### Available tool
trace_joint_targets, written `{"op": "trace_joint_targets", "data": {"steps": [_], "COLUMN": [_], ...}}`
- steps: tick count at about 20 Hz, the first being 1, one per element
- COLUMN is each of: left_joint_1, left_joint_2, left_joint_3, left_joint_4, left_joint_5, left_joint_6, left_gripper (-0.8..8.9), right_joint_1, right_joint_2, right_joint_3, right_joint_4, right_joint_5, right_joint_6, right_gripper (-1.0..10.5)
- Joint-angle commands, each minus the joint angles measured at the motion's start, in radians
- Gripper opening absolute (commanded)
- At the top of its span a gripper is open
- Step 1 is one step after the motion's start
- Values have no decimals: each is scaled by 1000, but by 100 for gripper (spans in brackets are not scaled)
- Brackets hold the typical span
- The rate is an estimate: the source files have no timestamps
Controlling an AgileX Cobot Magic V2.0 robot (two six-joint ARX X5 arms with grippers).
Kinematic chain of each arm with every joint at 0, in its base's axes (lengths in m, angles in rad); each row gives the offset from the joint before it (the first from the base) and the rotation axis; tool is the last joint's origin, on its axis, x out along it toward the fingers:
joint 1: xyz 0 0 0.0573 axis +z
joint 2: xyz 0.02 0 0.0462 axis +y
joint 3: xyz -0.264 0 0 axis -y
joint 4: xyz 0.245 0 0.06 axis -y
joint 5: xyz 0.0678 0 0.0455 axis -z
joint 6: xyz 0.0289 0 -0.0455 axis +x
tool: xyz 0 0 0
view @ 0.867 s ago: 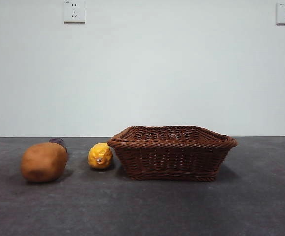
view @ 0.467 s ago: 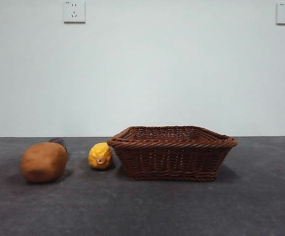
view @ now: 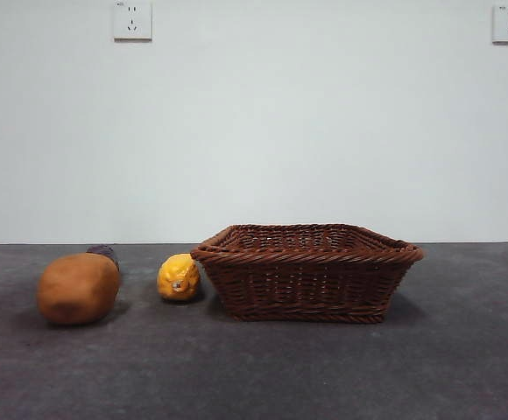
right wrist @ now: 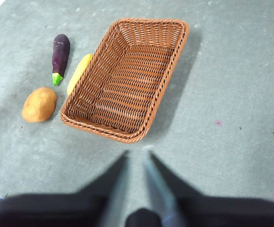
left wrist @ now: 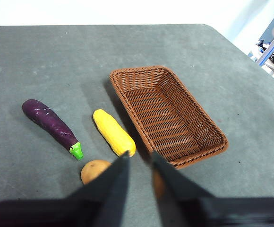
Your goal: Help me put the vegetables on the table into the basket
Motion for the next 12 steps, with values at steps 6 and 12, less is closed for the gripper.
{"op": "trace_joint_targets", "data": {"steps": [6, 12], "left_joint_1": [-3, -3], "left_joint_2": [4, 8], "left_joint_3": [0, 0], "left_joint_4": [7, 8], "left_joint_5": [6, 6], "left_joint_6": [12, 11], "left_gripper": [634, 633], "right_joint_1": [1, 1], "right_joint_2": [18, 80], "right_joint_3": [3, 6], "right_joint_4": [-12, 20], "right_joint_5": [-24, -38], "right_joint_6": [0, 17], "right_gripper": [636, 634]}}
